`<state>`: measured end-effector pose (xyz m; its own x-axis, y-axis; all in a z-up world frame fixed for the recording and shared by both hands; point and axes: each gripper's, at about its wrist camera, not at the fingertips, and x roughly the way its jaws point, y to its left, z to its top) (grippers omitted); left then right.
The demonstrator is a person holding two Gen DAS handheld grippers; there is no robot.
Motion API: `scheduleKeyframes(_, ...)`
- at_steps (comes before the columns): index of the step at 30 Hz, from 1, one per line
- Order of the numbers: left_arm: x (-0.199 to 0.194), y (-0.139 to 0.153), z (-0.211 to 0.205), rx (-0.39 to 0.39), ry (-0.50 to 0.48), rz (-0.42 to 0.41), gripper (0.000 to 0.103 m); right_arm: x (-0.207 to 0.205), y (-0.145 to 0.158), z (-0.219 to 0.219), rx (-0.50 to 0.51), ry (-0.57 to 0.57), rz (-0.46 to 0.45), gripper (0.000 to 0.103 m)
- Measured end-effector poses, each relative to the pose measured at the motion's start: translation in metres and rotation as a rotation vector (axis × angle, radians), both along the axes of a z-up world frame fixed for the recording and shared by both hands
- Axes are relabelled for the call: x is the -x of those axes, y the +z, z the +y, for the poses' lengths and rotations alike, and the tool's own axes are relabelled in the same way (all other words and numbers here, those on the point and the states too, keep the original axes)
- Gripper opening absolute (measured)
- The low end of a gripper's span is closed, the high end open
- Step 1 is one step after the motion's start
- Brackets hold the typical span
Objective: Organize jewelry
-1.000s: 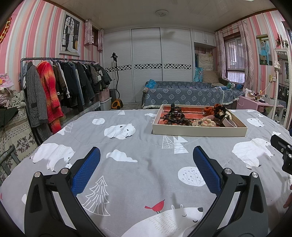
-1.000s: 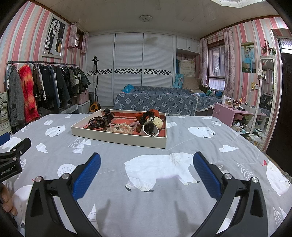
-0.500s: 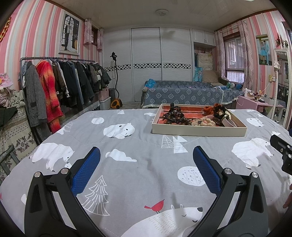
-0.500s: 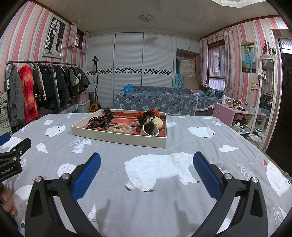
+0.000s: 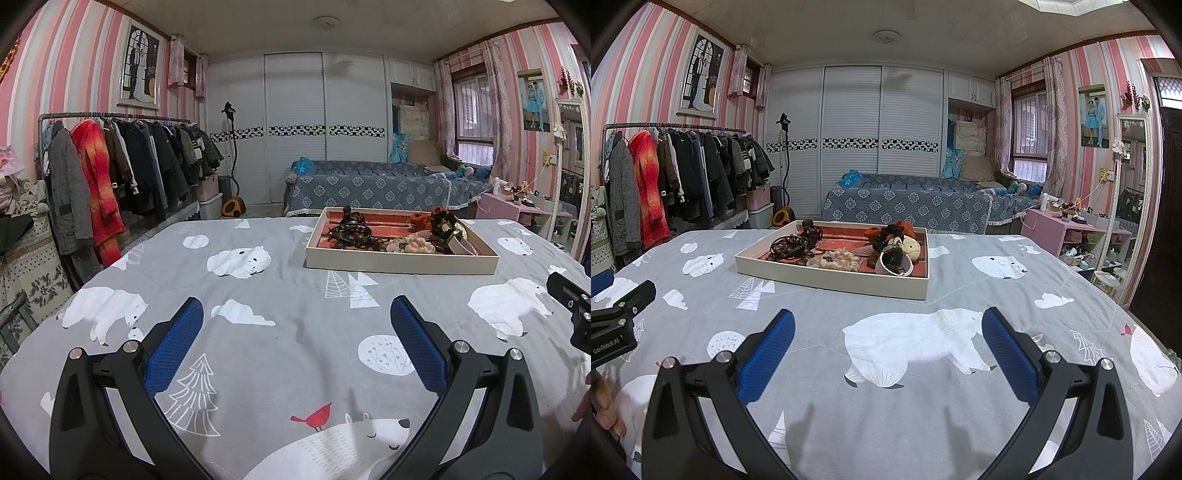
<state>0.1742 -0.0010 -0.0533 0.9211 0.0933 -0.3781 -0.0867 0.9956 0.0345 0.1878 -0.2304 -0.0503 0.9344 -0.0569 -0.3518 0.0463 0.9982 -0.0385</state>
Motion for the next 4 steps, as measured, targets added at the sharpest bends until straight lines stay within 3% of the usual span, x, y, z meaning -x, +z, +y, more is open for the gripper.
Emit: scheduleKeyframes(4,0.0001,-0.0008,0.0006,-0.004,-0.003,-0.002,0.098,-0.0005,-0.0002,-0.0003,-0.001,-0.002,0.003,0.099)
